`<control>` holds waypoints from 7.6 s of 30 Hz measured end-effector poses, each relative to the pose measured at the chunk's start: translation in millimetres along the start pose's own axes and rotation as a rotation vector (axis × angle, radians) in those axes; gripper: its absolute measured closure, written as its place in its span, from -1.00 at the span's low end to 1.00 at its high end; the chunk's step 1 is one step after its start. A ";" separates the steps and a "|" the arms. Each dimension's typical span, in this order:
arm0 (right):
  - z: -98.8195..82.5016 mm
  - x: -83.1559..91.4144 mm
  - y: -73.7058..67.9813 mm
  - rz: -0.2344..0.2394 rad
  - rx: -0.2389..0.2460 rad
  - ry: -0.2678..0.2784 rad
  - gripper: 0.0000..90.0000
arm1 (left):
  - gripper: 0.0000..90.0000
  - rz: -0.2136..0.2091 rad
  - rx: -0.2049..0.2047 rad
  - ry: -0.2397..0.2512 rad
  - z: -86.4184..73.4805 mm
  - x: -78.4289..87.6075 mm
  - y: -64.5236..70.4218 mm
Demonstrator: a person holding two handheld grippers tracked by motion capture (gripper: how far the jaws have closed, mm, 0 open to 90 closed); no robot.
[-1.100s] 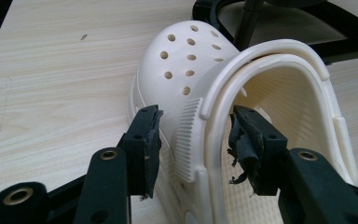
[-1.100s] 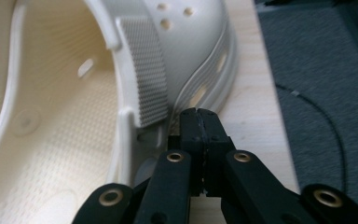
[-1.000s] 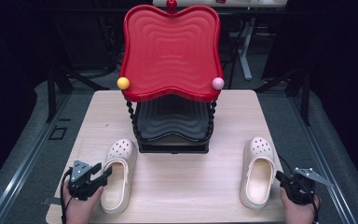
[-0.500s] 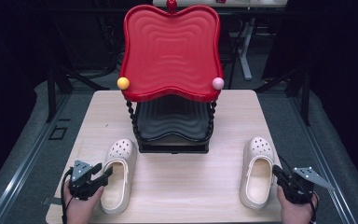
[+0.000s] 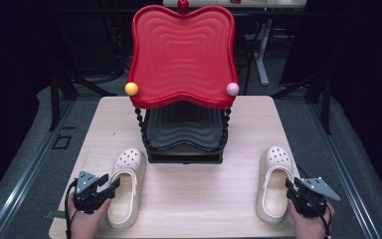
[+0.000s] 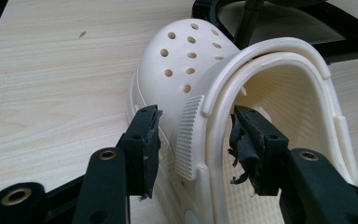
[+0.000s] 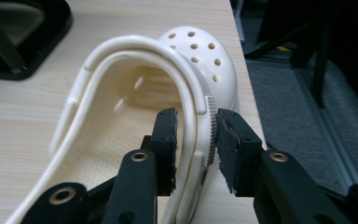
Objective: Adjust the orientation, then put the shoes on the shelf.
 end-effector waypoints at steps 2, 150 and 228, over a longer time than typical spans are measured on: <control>-0.5 -0.6 -0.4 -0.015 0.006 -0.009 0.58 | 0.16 0.002 -0.002 -0.002 -0.2 -0.2 0.0; 71.1 69.4 -147.5 0.350 0.141 0.156 0.69 | 0.69 -0.117 -0.093 0.193 64.5 62.5 76.4; 171.4 -38.9 -211.8 0.270 0.113 0.196 0.65 | 0.60 -0.058 -0.103 0.264 163.4 -61.7 111.6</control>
Point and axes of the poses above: each handheld gripper's, and its own axes: x roughly backward along the jaws, z roughly out of its top, y roughly to its right, the point moved 8 cm from there along -x, roughly forward along the jaws, and after that the axes turned 1 degree about z, right-handed, at the moved point
